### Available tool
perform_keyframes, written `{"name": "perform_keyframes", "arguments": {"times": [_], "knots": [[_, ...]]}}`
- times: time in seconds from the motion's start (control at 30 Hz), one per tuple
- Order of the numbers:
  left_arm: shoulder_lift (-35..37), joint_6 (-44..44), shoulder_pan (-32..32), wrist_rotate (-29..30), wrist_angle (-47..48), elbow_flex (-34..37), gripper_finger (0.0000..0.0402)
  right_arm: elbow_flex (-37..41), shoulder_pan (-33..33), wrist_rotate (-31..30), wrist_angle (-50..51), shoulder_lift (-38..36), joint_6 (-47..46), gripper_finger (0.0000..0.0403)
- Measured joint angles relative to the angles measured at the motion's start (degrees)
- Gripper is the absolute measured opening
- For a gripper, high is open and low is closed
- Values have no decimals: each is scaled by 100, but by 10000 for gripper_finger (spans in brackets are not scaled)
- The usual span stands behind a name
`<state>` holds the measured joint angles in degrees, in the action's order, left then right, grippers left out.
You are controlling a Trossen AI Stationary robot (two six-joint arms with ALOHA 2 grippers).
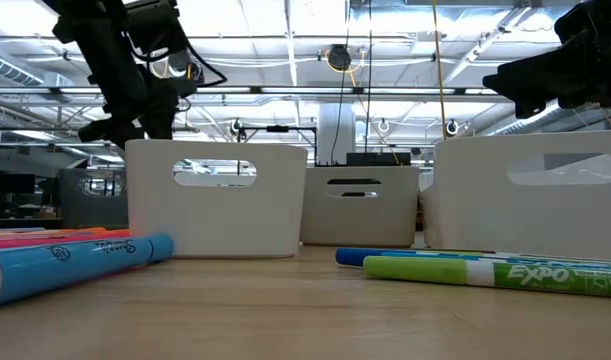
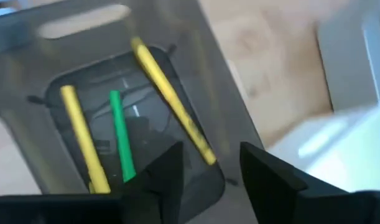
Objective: Pick & Place Markers
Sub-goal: Put the left blue highlighter into the left white bin
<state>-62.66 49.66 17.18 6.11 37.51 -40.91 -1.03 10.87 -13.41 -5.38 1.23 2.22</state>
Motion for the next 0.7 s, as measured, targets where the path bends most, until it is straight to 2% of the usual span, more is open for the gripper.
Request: {"name": "perform_keyframes", "arguments": {"times": [0.23,0.5,0.7], "knots": [[481,-642,96,-461,-27,-251,192,1,-1,0,-1,2,0,141],[1929,-2602,-556,-52,-1333,-273,203,0,1,0,0,1,0,141],[2925,-3620,-938,182,-1364,-279,192,-1,1,0,-1,0,0,141]]}}
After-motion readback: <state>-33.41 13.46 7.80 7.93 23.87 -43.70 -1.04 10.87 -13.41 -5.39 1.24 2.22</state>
